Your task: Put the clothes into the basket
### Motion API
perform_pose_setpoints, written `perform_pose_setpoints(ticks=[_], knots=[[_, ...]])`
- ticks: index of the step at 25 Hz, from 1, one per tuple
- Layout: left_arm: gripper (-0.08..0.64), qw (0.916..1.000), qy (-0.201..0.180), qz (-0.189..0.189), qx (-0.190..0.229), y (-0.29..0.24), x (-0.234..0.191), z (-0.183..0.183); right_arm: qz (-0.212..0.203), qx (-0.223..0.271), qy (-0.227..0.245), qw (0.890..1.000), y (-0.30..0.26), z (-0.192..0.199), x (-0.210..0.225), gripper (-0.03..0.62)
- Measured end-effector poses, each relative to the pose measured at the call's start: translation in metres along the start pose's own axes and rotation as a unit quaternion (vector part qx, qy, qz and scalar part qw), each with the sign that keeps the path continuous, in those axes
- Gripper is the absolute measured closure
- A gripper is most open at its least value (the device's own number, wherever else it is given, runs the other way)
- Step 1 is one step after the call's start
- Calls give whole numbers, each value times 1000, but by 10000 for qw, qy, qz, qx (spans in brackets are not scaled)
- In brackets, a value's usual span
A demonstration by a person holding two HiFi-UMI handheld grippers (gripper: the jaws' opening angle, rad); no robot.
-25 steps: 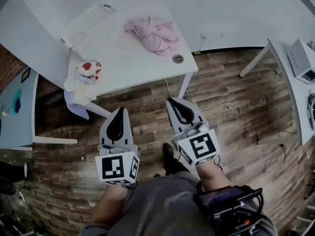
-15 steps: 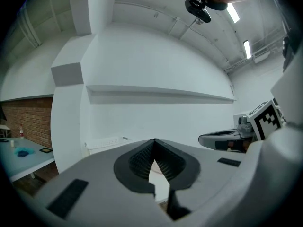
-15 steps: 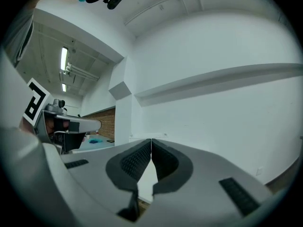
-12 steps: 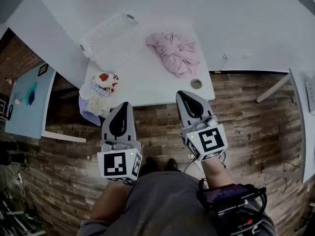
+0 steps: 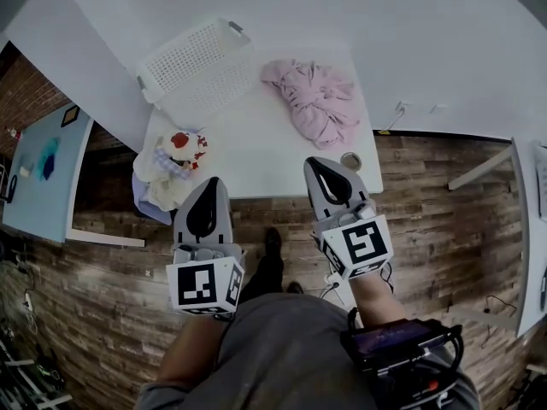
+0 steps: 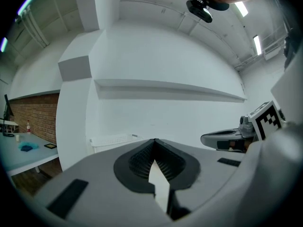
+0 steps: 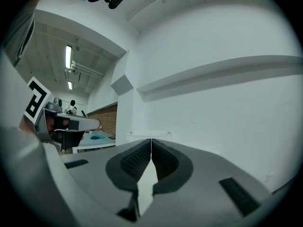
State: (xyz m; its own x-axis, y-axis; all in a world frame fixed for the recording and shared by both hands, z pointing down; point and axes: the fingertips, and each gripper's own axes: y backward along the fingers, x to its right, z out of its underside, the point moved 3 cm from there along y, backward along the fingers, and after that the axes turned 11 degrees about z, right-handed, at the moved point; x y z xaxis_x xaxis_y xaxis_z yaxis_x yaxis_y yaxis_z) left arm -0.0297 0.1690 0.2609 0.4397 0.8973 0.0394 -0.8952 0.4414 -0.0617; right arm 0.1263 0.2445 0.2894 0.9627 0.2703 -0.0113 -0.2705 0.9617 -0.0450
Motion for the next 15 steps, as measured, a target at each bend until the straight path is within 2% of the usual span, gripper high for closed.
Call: perform_pose_setpoints(ticks=[10,15], knots=[[552,9993,38,353,-93,-98,-50,7,330,-257,-52,9991,-89,18,33,583],[552,9981,-4,605,82,-153,-77,-4,554,-107,45,9984,-140,6,53,583]])
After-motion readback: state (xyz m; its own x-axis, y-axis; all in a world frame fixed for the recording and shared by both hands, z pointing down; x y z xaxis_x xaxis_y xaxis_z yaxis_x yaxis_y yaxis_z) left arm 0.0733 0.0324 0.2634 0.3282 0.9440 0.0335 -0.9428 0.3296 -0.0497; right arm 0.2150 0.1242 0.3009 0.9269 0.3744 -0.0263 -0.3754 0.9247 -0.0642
